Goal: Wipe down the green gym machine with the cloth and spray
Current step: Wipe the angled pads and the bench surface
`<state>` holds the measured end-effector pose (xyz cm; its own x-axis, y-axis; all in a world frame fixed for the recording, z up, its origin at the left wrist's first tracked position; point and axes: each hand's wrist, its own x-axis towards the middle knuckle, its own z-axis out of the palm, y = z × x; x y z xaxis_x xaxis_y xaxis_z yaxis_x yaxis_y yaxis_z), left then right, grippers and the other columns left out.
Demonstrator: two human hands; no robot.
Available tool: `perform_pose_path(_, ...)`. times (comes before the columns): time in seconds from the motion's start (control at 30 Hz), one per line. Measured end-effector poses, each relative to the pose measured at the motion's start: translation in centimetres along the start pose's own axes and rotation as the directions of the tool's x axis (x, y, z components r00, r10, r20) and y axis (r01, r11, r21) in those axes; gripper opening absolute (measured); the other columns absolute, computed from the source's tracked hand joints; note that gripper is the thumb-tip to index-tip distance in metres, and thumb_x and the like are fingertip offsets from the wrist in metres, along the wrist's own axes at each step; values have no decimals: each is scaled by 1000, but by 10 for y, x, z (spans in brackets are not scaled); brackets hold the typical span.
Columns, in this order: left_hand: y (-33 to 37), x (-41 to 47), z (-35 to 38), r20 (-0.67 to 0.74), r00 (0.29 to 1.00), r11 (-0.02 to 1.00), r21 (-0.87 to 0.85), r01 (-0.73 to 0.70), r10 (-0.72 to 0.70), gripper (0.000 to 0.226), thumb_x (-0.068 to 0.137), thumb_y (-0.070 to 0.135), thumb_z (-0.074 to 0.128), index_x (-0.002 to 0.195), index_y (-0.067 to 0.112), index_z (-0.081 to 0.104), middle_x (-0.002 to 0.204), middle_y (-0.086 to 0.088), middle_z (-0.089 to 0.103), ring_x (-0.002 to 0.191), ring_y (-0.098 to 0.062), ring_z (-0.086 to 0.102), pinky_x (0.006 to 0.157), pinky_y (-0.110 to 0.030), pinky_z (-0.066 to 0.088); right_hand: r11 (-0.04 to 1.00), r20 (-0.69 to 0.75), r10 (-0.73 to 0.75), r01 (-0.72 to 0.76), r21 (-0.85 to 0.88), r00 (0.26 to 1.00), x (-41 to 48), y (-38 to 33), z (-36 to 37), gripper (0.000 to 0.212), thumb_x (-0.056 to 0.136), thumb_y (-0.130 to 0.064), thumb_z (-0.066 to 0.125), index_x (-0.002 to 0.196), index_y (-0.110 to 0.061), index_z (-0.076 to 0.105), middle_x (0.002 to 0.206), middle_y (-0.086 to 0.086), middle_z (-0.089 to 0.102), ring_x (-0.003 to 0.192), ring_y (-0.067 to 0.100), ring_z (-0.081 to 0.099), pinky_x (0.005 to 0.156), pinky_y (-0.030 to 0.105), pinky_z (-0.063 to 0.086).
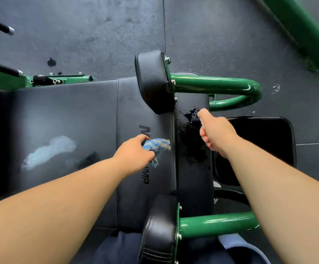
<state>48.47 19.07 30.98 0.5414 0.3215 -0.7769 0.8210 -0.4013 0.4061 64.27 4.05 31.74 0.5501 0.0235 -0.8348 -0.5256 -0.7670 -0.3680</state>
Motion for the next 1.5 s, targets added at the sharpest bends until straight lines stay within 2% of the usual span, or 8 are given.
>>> perform_pose_path(0.17, -2, -16, 4, 23, 1000, 1000, 17, -9, 9, 27, 80, 28, 60, 106, 34, 55, 91, 8, 65, 78, -13, 60, 61, -25, 43, 980, 140, 178, -164, -111, 974, -33, 43, -9, 65, 80, -72, 50, 55, -11, 50, 45, 0, 43, 39, 15, 37, 44, 20, 33)
perform_pose_path(0.3, -4, -26, 8, 27, 1000, 1000, 20, -3, 2, 31, 79, 27, 60, 109, 32, 56, 92, 9, 65, 76, -11, 60, 59, -24, 42, 984, 139, 110, -88, -157, 984, -53, 63, -13, 48, 85, -55, 49, 59, -15, 41, 40, -2, 33, 36, 16, 28, 41, 16, 27)
perform_pose_path(0.6, -9, -57, 22, -30, 999, 1000, -8, -26, 26, 31, 79, 26, 62, 108, 34, 57, 94, 8, 66, 81, -15, 64, 75, -30, 53, 939, 69, -23, 45, -341, 997, -87, 88, -21, 55, 88, -58, 46, 53, -15, 45, 41, -2, 42, 41, 20, 39, 51, 27, 35)
perform_pose_path(0.83, -16, -119, 43, -327, 938, 980, -116, -162, 116, 26, 83, 20, 59, 105, 33, 56, 88, 12, 62, 81, -19, 59, 73, -32, 46, 992, -184, -84, 66, -103, 979, -135, 152, -20, 72, 83, -73, 42, 57, -8, 59, 51, 2, 57, 61, 28, 58, 81, 43, 55)
perform_pose_path(1.0, -63, -180, 95, -574, 799, 917, -392, -76, -179, 27, 82, 25, 56, 109, 25, 55, 101, -3, 64, 92, -27, 57, 82, -37, 45, 981, -236, -39, 82, 173, 971, -190, 248, 3, 69, 81, -73, 43, 51, -13, 59, 47, -1, 58, 62, 29, 58, 83, 49, 54)
perform_pose_path(1.17, -102, -219, 153, -500, 819, 881, -473, 13, -280, 20, 84, 24, 60, 102, 21, 52, 89, -2, 61, 82, -25, 55, 72, -34, 43, 970, -154, 15, 23, 241, 988, -209, 297, 44, 66, 82, -70, 43, 50, -13, 54, 46, -3, 55, 59, 27, 55, 77, 46, 54)
perform_pose_path(1.37, -122, -225, 180, -355, 927, 942, -335, -5, -121, 15, 87, 25, 57, 101, 27, 53, 86, 3, 60, 74, -15, 57, 70, -36, 48, 906, -196, -55, 132, 403, 979, -201, 301, 62, 65, 79, -62, 43, 33, -16, 45, 39, -6, 43, 48, 23, 42, 57, 40, 40)
perform_pose_path(1.5, -128, -225, 176, -280, 960, 976, -217, -33, -30, 19, 87, 25, 57, 104, 31, 53, 93, 4, 61, 79, -13, 57, 69, -34, 47, 848, -194, -54, 148, 510, 980, -201, 297, 58, 57, 89, -55, 46, 49, -14, 41, 42, -2, 39, 44, 17, 34, 51, 30, 33)
